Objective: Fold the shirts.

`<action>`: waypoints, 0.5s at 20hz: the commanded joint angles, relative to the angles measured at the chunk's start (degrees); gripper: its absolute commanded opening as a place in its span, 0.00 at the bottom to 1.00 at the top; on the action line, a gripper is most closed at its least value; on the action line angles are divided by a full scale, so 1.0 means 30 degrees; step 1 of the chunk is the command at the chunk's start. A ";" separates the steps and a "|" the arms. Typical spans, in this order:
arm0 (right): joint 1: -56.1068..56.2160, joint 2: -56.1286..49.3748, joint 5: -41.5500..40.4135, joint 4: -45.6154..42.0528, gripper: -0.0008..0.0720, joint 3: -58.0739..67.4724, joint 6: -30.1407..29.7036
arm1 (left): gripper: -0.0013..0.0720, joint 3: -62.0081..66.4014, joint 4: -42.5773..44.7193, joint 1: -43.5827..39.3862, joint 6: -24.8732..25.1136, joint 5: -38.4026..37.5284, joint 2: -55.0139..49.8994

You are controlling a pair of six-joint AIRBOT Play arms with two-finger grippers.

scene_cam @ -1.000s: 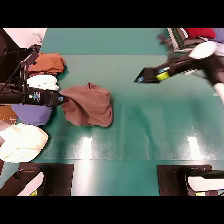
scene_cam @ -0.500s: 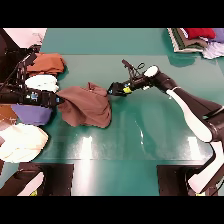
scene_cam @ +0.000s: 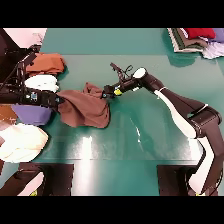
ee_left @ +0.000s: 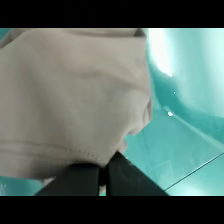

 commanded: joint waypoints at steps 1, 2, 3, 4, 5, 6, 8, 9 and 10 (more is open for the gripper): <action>-0.0758 0.1537 0.0743 -0.3257 0.02 0.1435 0.0474 | 0.05 0.1581 -0.0350 0.0007 0.0007 -0.0146 0.0051; -0.1326 0.2667 0.1297 -0.4998 0.02 0.2047 0.0998 | 0.05 0.2761 -0.0495 0.0007 0.0022 -0.0313 0.0051; -0.1872 0.3832 0.1894 -0.6666 0.02 0.2645 0.1501 | 0.05 0.4153 -0.0845 0.0007 0.0036 -0.0444 0.0051; -0.2455 0.5136 0.2616 -0.8145 0.02 0.3417 0.1894 | 0.05 0.5464 -0.1428 0.0007 0.0044 -0.0576 0.0051; -0.2965 0.6309 0.3351 -0.9136 0.02 0.4189 0.2171 | 0.05 0.6710 -0.2280 0.0007 0.0058 -0.0641 0.0051; -0.3446 0.7577 0.4116 -0.9879 0.02 0.5005 0.2302 | 0.05 0.7890 -0.3483 0.0007 0.0095 -0.0641 0.0051; -0.4036 0.9843 0.5180 -1.1096 0.02 0.6368 0.2623 | 0.05 0.9668 -0.5996 0.0000 0.0291 -0.0634 0.0051; -0.4153 1.1030 0.5246 -1.1723 0.02 0.6550 0.2681 | 0.05 1.0324 -0.7235 0.0007 0.0619 -0.0641 0.0051; -0.4153 1.2298 0.5136 -1.2641 0.02 0.6397 0.2783 | 0.05 1.0761 -0.8240 0.0000 0.0714 -0.0641 0.0051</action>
